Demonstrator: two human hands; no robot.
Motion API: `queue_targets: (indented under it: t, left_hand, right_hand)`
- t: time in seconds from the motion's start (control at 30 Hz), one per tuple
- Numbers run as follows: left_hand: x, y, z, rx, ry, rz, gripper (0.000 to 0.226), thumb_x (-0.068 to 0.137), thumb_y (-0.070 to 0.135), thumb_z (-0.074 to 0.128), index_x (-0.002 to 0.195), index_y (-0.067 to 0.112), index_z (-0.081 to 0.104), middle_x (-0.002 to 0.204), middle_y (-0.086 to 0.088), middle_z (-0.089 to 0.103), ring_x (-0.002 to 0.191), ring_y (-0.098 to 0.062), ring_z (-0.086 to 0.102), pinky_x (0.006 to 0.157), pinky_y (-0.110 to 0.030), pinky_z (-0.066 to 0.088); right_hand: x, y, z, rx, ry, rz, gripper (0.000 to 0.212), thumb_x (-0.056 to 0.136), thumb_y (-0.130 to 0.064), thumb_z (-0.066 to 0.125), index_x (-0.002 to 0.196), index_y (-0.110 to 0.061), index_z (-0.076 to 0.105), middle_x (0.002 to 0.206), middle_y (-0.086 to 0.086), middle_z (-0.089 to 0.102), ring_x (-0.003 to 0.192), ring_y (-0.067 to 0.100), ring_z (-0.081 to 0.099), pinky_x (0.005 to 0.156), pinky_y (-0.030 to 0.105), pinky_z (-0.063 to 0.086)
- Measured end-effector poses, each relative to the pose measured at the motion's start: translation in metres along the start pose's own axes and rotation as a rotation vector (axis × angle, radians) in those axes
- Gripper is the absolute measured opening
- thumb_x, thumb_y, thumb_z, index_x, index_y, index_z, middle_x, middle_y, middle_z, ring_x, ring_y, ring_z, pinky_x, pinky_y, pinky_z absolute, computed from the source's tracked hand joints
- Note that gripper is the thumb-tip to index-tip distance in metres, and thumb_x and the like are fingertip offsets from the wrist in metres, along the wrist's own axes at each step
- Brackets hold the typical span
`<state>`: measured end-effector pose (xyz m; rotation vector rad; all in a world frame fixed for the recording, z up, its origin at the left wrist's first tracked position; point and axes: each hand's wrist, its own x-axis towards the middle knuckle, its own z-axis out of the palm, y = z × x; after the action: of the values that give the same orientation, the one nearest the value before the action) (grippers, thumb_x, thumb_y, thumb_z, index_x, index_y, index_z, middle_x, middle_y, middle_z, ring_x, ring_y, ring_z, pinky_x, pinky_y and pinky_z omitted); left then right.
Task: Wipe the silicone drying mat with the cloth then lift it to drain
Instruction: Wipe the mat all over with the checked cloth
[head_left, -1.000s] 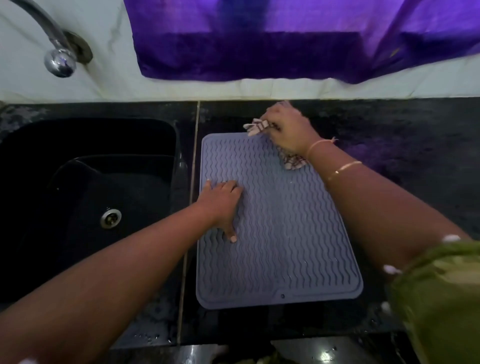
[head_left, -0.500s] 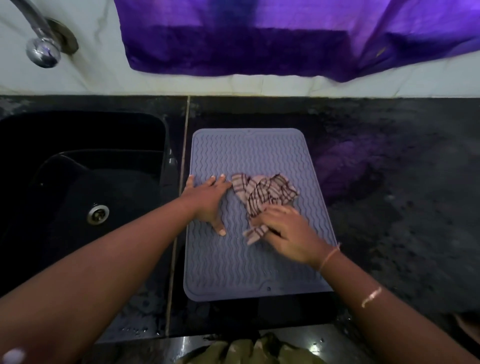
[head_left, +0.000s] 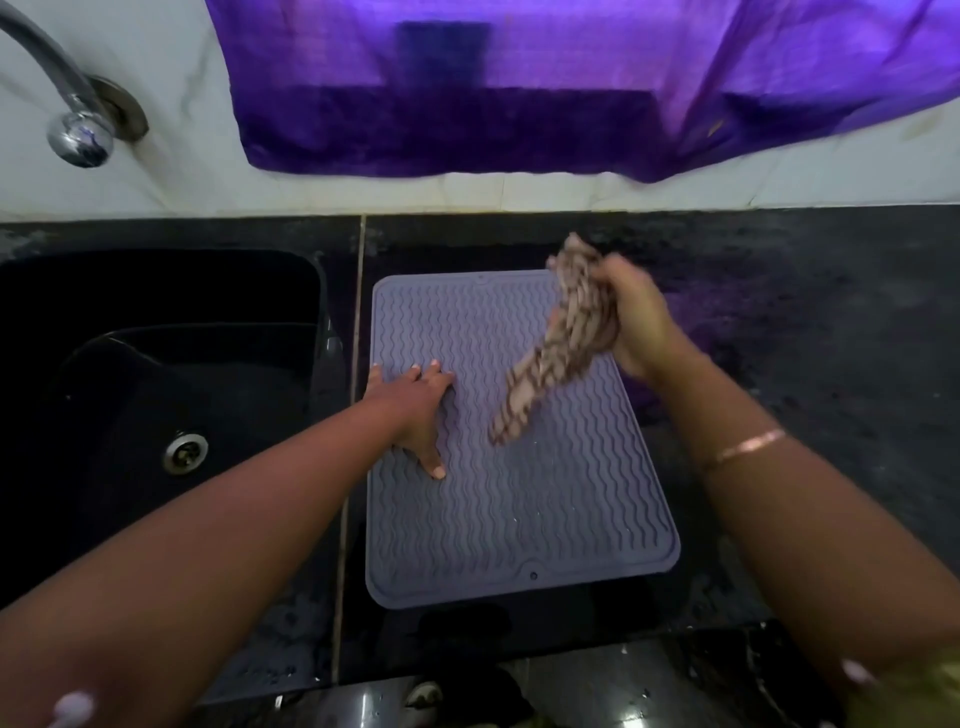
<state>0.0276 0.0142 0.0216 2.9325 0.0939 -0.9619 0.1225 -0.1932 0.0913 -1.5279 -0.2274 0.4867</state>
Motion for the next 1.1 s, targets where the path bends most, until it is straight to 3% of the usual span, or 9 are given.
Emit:
queue_targets:
  t: [0.2, 0.27, 0.37, 0.4, 0.53, 0.6, 0.67, 0.87, 1.1]
  left_hand:
    - [0.002, 0.007, -0.005, 0.078, -0.042, -0.043, 0.131, 0.059, 0.055, 0.082, 0.152, 0.022, -0.003, 0.161, -0.002, -0.009, 0.148, -0.023, -0.002, 0.115, -0.058, -0.005]
    - [0.002, 0.007, -0.005, 0.074, -0.038, -0.044, 0.131, 0.058, 0.055, 0.083, 0.152, 0.022, -0.003, 0.161, -0.002, -0.009, 0.148, -0.023, -0.002, 0.115, -0.058, -0.005]
    - [0.001, 0.006, -0.003, 0.065, -0.025, -0.044, 0.131, 0.058, 0.053, 0.084, 0.152, 0.023, -0.002, 0.161, -0.001, -0.008, 0.148, -0.022, -0.002, 0.115, -0.057, -0.005]
    - [0.002, 0.006, -0.003, 0.064, -0.021, -0.047, 0.131, 0.057, 0.053, 0.084, 0.152, 0.023, -0.002, 0.161, -0.001, -0.008, 0.148, -0.022, -0.001, 0.115, -0.057, -0.005]
    - [0.003, 0.008, -0.003, 0.067, -0.026, -0.061, 0.131, 0.057, 0.052, 0.084, 0.152, 0.023, -0.001, 0.161, -0.001, -0.008, 0.148, -0.022, -0.001, 0.115, -0.057, -0.004]
    - [0.004, 0.008, -0.002, 0.08, -0.023, -0.072, 0.13, 0.057, 0.052, 0.084, 0.152, 0.023, -0.001, 0.161, -0.001, -0.007, 0.148, -0.022, 0.0, 0.115, -0.057, -0.003]
    - [0.003, 0.009, -0.001, 0.12, -0.008, -0.077, 0.13, 0.058, 0.054, 0.083, 0.152, 0.023, -0.001, 0.161, 0.0, -0.006, 0.148, -0.021, 0.001, 0.115, -0.059, -0.001]
    - [-0.001, 0.011, 0.0, 0.214, 0.02, -0.094, 0.129, 0.06, 0.061, 0.078, 0.152, 0.023, -0.003, 0.161, 0.0, -0.005, 0.148, -0.021, 0.003, 0.115, -0.06, 0.002]
    - [-0.002, 0.013, 0.001, 0.241, 0.049, -0.093, 0.129, 0.058, 0.064, 0.076, 0.152, 0.021, -0.002, 0.161, -0.001, -0.002, 0.148, -0.023, 0.006, 0.115, -0.06, 0.002]
  right_hand:
    - [0.083, -0.042, 0.014, -0.159, 0.298, -0.212, 0.034, 0.08, -0.03, 0.052, 0.086, -0.003, 0.071, 0.087, 0.011, 0.07, 0.084, 0.022, 0.065, 0.083, 0.04, 0.052]
    - [0.091, -0.025, 0.01, -0.389, 0.135, -0.067, 0.028, 0.088, -0.028, 0.05, 0.086, -0.007, 0.068, 0.089, 0.01, 0.068, 0.084, 0.021, 0.063, 0.081, 0.038, 0.049]
    - [0.091, 0.006, 0.004, -0.783, -0.457, 0.386, 0.029, 0.09, -0.029, 0.051, 0.099, -0.009, 0.069, 0.103, 0.01, 0.066, 0.095, 0.024, 0.06, 0.087, 0.042, 0.045]
    - [0.094, 0.012, 0.004, -0.814, -0.481, 0.437, 0.031, 0.088, -0.032, 0.052, 0.106, -0.011, 0.067, 0.11, 0.008, 0.064, 0.103, 0.025, 0.057, 0.093, 0.047, 0.04]
    - [0.112, 0.035, 0.015, -0.979, 0.072, 0.12, 0.06, 0.077, -0.06, 0.056, 0.124, -0.024, 0.052, 0.131, 0.009, 0.047, 0.128, 0.032, 0.037, 0.104, 0.05, 0.031]
    - [0.109, 0.057, 0.022, -1.198, 0.011, 0.172, 0.087, 0.073, -0.07, 0.056, 0.145, -0.035, 0.022, 0.156, 0.014, 0.01, 0.142, 0.039, 0.002, 0.109, 0.062, 0.008]
    - [0.097, 0.083, 0.031, -1.313, -0.077, 0.22, 0.087, 0.08, -0.067, 0.049, 0.148, -0.038, 0.004, 0.159, 0.009, -0.009, 0.142, 0.039, -0.015, 0.109, 0.065, -0.005]
    - [0.023, 0.107, 0.041, -1.429, 0.031, -0.023, 0.058, 0.088, -0.029, 0.043, 0.143, -0.03, 0.027, 0.15, 0.007, 0.028, 0.137, 0.034, 0.021, 0.105, 0.055, 0.025]
    - [-0.105, 0.122, 0.034, -1.486, -0.065, -0.261, 0.046, 0.077, -0.03, 0.046, 0.122, -0.027, 0.053, 0.117, 0.004, 0.058, 0.107, 0.031, 0.053, 0.076, 0.043, 0.044]
